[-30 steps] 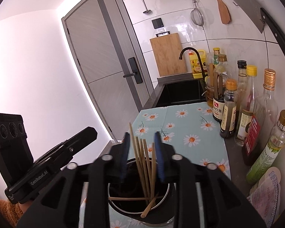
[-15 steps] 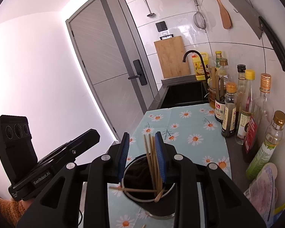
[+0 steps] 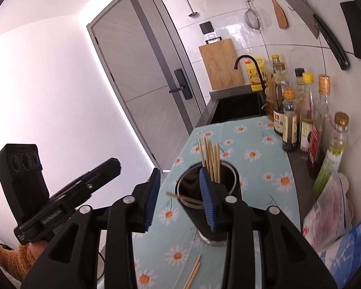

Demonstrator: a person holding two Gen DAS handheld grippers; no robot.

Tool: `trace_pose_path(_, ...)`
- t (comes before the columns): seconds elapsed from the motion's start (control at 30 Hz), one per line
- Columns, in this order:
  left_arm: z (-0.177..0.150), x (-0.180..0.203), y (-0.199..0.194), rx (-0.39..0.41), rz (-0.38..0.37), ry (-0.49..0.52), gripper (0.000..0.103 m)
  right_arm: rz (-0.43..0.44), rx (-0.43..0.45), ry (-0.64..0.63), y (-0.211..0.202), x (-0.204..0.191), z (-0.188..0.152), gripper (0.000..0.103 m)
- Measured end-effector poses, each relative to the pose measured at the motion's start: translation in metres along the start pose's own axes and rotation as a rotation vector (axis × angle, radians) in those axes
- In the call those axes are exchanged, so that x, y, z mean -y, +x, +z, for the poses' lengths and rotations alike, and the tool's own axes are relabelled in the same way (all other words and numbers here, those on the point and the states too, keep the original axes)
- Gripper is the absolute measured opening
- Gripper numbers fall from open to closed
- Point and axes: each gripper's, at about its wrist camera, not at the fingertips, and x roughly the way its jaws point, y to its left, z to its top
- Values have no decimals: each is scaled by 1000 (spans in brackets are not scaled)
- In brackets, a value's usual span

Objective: Organize utensils
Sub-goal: 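Move both open tools back down to the last two chopsticks on the tablecloth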

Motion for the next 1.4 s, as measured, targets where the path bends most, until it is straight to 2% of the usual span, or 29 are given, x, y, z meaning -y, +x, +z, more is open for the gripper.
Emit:
trace_pose_path(0.2,-18,1,-14,-51,7,-15,35,5,-45,36,-8,-2,-19,37)
trace_pose_path(0.27,-24,0,-17,-66,12,-22,35,30,-71,97,-8,2,-29,42)
trace_pose_path(0.37,-36,-4,-21,-99,19,-41,40,39,-116,144,-4,5,-46,43)
trace_pose_path(0.6,-62,-8,-26,-178,26,-55,44,61,-246,219,11,8,-83,46)
trace_pose_path(0.7,-72,-16,-28,-219,31,-107,55,67,-289,247,16,11,-96,49)
trace_pose_path(0.83,-82,-21,-31,-252,39,-113,56,49,-377,284,29,12,-111,52)
trace_pose_path(0.87,-85,-22,-31,-262,38,-120,56,37,-392,290,32,13,-114,56)
trace_pose_path(0.93,-90,-26,-30,-291,43,-138,66,-5,-432,301,38,14,-119,63)
trace_pose_path(1.0,-95,-31,-31,-304,60,-154,70,-26,-470,308,44,15,-122,64)
trace_pose_path(1.13,-104,-41,-30,-341,91,-182,79,-107,-561,306,58,17,-130,75)
trace_pose_path(1.23,-112,-48,-26,-384,99,-202,86,-188,-669,314,75,23,-142,76)
trace_pose_path(1.4,-127,-61,-23,-453,111,-248,86,-259,-725,351,82,31,-153,74)
